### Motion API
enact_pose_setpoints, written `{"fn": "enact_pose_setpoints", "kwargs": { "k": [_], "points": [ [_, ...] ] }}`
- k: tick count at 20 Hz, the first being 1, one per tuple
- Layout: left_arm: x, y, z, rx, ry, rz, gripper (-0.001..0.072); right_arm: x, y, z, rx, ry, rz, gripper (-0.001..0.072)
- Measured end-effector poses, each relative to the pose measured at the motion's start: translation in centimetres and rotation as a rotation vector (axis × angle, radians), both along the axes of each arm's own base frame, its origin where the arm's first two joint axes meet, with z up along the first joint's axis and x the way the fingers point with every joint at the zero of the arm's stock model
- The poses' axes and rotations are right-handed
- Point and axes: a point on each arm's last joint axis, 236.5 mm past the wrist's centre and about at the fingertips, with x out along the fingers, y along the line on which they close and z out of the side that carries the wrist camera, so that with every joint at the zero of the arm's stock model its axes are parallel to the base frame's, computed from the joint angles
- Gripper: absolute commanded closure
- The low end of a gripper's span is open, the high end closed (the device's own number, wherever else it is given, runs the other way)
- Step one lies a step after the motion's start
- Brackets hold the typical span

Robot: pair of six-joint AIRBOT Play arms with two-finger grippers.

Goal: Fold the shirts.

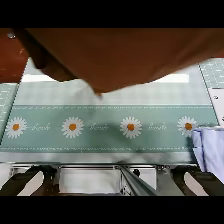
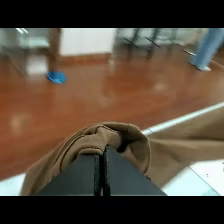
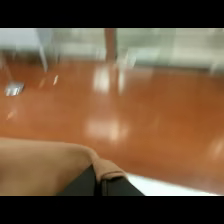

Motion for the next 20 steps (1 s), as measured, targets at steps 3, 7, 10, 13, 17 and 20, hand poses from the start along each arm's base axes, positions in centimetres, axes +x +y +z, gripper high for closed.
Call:
{"fn": "enact_pose_setpoints", "kwargs": {
  "k": [3,7,10,13,17,20],
  "points": [
    [-5.0,1.2,2.4,0.061,-0.100,0.100,0.0686,-6.3,0.2,2.5,-0.028,-0.112,-0.021,0.0684],
    [-9.5,1.6,3.5,0.112,-0.169,0.152,0.0686,-10.3,0.3,2.1,-0.046,-0.115,-0.032,0.0684],
    [-9.4,1.4,1.6,0.121,-0.110,0.134,0.0686,-10.1,0.3,-0.5,-0.051,-0.017,-0.030,0.0684],
    [-6.8,1.3,-2.8,0.126,0.034,0.116,0.0686,-7.8,0.1,-5.0,-0.044,0.138,-0.023,0.0684],
    [-0.8,1.5,-12.0,0.119,0.294,0.113,0.0685,-2.5,-0.7,-13.3,-0.016,0.368,-0.030,0.0684],
    [3.8,1.3,-18.5,0.098,0.445,0.114,0.0686,2.8,-2.0,-19.4,0.007,0.504,-0.067,0.0684]
  ]
}}
